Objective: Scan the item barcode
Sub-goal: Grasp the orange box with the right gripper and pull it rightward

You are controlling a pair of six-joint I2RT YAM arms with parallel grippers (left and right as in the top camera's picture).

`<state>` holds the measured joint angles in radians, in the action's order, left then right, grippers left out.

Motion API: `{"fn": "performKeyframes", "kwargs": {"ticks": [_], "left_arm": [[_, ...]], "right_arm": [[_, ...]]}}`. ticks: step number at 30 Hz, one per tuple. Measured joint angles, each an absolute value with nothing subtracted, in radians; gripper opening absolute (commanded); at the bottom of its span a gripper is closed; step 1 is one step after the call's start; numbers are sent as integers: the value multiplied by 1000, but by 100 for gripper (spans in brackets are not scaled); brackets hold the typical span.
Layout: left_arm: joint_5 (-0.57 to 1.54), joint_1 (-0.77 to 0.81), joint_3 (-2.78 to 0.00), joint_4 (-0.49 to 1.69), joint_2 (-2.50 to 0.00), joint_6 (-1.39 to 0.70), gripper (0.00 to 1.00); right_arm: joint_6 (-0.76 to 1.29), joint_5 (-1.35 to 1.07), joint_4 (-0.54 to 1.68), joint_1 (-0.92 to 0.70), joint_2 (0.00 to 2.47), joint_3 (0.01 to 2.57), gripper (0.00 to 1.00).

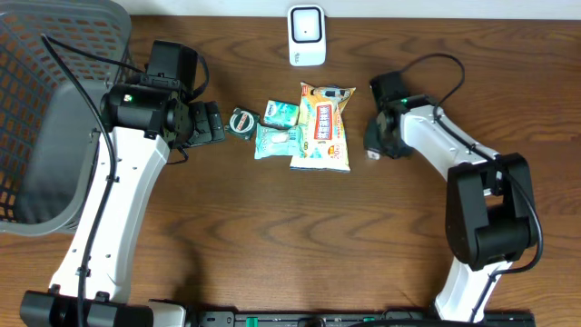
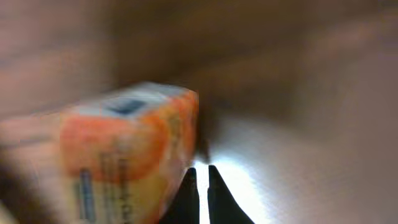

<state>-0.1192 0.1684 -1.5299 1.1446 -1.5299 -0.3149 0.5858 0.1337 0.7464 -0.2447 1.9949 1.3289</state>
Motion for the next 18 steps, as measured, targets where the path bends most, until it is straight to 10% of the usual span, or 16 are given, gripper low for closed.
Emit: {"fn": "performKeyframes", "kwargs": {"ticks": [7,18], "left_arm": [[-119,168,-1530,1145,-1530,-315,99],[-119,168,-1530,1145,-1530,-315,99]], "right_arm": [[626,152,796,-231,1978,1325,2],[595,101,765,-232,1766,1325,40]]}}
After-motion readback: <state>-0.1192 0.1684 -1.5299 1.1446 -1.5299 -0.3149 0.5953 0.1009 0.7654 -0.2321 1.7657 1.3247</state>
